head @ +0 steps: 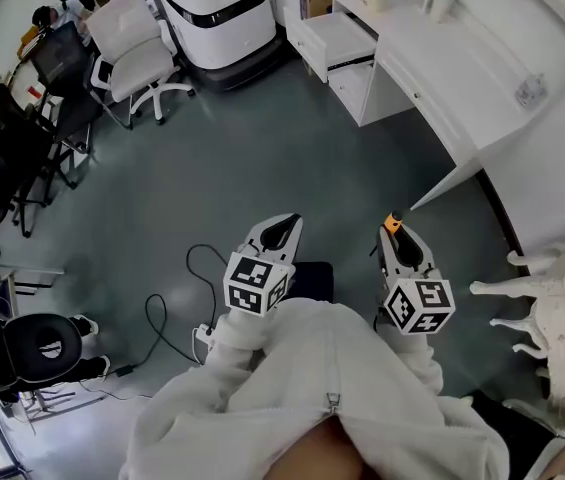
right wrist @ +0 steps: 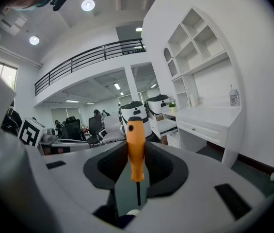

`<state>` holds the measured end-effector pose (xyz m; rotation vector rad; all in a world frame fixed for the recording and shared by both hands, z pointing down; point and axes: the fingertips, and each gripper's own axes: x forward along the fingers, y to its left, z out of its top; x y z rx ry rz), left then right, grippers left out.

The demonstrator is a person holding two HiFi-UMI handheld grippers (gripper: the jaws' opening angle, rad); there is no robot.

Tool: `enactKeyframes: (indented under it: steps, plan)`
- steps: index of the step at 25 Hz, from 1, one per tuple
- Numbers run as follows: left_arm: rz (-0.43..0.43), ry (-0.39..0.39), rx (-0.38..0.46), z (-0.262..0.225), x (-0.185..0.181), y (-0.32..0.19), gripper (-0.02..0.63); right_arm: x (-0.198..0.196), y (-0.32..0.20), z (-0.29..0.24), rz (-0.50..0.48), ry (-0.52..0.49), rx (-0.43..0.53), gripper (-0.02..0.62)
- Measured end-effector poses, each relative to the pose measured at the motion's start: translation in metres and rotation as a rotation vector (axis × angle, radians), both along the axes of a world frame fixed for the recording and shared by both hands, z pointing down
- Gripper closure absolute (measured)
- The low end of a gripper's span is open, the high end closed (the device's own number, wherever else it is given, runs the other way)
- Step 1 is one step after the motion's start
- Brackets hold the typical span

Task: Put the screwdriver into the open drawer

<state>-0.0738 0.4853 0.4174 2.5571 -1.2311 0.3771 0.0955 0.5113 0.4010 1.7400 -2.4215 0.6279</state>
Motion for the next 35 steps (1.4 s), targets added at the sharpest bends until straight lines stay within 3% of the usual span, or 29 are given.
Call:
enactKeyframes:
  steps: [13, 35]
  plan:
    - [-0.024, 0.027, -0.002, 0.001, -0.004, -0.045, 0.589, -0.005, -0.043, 0.001, -0.020, -0.002, 0.007, 0.471]
    - [0.021, 0.050, 0.028, -0.019, 0.006, -0.235, 0.589, 0.010, -0.227, -0.018, 0.036, 0.005, 0.018, 0.471]
